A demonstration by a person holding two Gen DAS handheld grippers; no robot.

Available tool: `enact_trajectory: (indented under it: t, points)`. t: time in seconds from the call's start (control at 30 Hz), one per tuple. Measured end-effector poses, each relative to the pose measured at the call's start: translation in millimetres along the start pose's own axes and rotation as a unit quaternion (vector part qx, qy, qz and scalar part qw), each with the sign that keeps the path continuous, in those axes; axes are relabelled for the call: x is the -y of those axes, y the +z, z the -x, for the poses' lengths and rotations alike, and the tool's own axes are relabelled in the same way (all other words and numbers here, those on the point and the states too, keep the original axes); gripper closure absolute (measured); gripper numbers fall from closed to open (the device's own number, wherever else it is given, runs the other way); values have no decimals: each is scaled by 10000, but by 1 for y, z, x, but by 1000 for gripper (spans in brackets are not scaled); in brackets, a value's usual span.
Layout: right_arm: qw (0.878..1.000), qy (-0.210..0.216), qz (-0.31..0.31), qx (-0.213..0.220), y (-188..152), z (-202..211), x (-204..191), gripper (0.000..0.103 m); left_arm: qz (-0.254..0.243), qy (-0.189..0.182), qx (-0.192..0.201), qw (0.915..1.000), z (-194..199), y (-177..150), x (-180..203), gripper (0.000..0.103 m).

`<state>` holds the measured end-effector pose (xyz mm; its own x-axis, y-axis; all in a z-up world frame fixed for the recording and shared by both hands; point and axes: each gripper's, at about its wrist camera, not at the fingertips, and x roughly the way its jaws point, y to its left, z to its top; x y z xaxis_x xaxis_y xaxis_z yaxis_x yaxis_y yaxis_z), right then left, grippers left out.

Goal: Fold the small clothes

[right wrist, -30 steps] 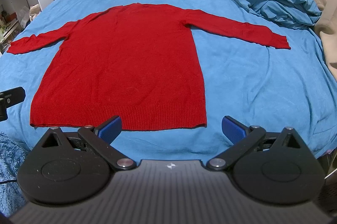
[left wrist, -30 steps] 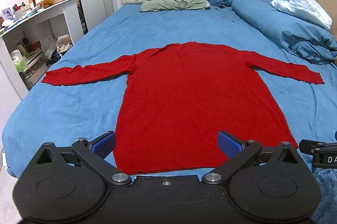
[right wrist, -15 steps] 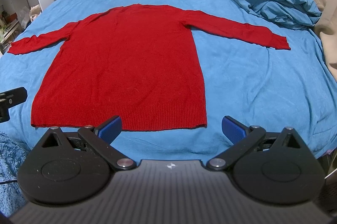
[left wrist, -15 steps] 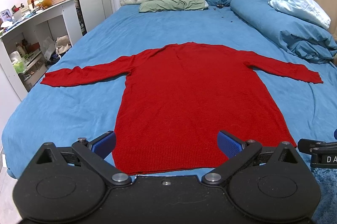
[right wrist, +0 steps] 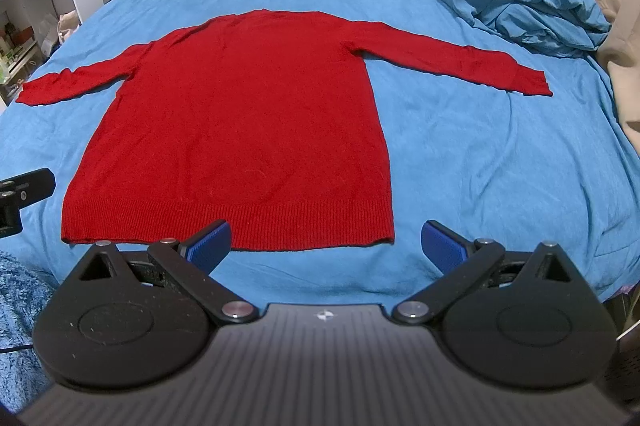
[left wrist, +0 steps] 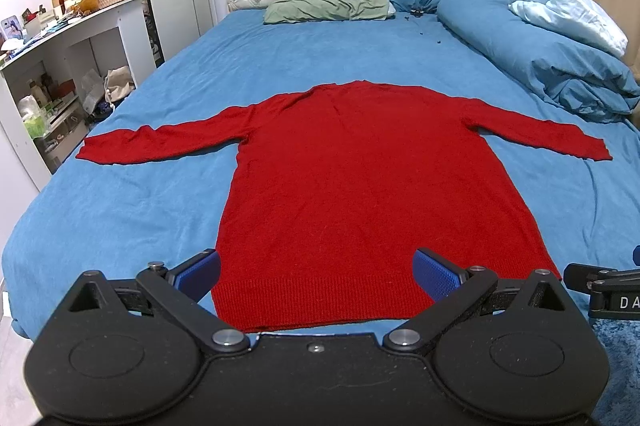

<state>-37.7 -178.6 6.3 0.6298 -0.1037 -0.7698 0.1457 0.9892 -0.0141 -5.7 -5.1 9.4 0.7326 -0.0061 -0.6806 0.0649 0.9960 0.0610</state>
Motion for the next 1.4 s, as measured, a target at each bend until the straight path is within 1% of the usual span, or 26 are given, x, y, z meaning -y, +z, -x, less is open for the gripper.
enact_trajectory:
  t: [1.07, 1.17, 1.23, 1.33, 1.4]
  points:
    - [10000, 22, -18, -24, 1, 0, 0, 0, 18, -23, 8, 10000, 1, 4, 2, 0]
    - [10000, 51, -49, -43, 4, 0, 0, 0, 48, -53, 71, 9999, 2, 16, 1, 0]
    - [10000, 58, -69, -23, 11, 0, 5, 0, 51, -107, 228, 9997, 4, 32, 3, 0]
    - [9999, 6, -109, 118, 26, 3, 14, 0, -14, -209, 578, 9981, 5, 69, 9, 0]
    - [9994, -11, -214, 260, 46, 5, 28, 0, -97, -293, 812, 9962, 4, 95, 15, 0]
